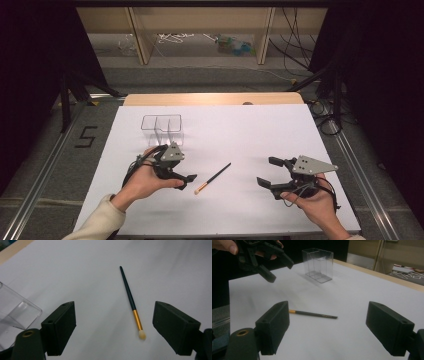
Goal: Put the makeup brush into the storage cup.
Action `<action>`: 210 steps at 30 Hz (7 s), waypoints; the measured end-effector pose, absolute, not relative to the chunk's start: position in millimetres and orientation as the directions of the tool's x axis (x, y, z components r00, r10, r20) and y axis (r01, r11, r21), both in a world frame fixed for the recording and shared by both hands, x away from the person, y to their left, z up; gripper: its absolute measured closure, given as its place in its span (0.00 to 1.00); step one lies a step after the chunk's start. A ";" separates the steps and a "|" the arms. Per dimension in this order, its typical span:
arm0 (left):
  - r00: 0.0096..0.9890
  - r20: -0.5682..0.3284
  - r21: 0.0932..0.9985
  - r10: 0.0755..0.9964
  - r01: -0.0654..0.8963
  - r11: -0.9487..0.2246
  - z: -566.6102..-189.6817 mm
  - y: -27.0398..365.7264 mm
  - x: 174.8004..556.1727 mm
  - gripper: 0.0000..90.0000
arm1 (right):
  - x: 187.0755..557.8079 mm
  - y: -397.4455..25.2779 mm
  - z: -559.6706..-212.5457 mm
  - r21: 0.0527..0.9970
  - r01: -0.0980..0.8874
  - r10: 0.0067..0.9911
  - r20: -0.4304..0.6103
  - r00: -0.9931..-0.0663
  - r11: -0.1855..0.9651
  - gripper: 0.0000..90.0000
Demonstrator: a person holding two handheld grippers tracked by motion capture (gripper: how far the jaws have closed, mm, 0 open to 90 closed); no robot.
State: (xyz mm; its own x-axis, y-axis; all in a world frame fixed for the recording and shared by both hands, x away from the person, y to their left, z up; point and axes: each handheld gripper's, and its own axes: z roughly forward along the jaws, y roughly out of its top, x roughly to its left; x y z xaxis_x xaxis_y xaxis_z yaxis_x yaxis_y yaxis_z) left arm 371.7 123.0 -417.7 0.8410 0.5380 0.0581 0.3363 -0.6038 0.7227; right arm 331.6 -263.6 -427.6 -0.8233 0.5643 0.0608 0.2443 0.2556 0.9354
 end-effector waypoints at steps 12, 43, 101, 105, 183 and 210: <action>0.881 0.057 0.595 0.470 0.348 -0.724 -421.8 75.3 396.2 0.21 | 334.0 -261.7 -430.0 0.946 0.217 0.556 0.048 -0.830 0.241 0.22; 0.912 0.001 0.321 0.411 0.389 -0.863 -457.5 19.7 420.9 0.39 | 335.2 -261.7 -431.5 0.941 0.229 0.555 0.054 -0.830 0.250 0.24; 0.956 0.053 0.258 0.289 0.266 -0.929 -441.3 20.4 419.1 0.92 | 336.4 -263.5 -432.8 0.927 0.258 0.535 0.078 -0.841 0.271 0.26; 0.960 0.058 0.266 0.276 0.251 -0.930 -436.1 23.6 416.5 0.92 | 336.3 -263.3 -432.6 0.927 0.259 0.532 0.081 -0.843 0.270 0.26; 0.997 0.082 0.381 0.005 -0.027 -0.924 -391.7 33.0 328.0 0.92 | 331.7 -182.9 -448.0 0.892 0.160 0.180 0.090 -0.980 0.423 0.56; 0.996 0.094 0.397 0.014 -0.025 -0.917 -390.5 29.1 327.2 0.92 | 327.5 -181.4 -449.7 0.874 0.112 0.154 0.043 -0.987 0.473 0.82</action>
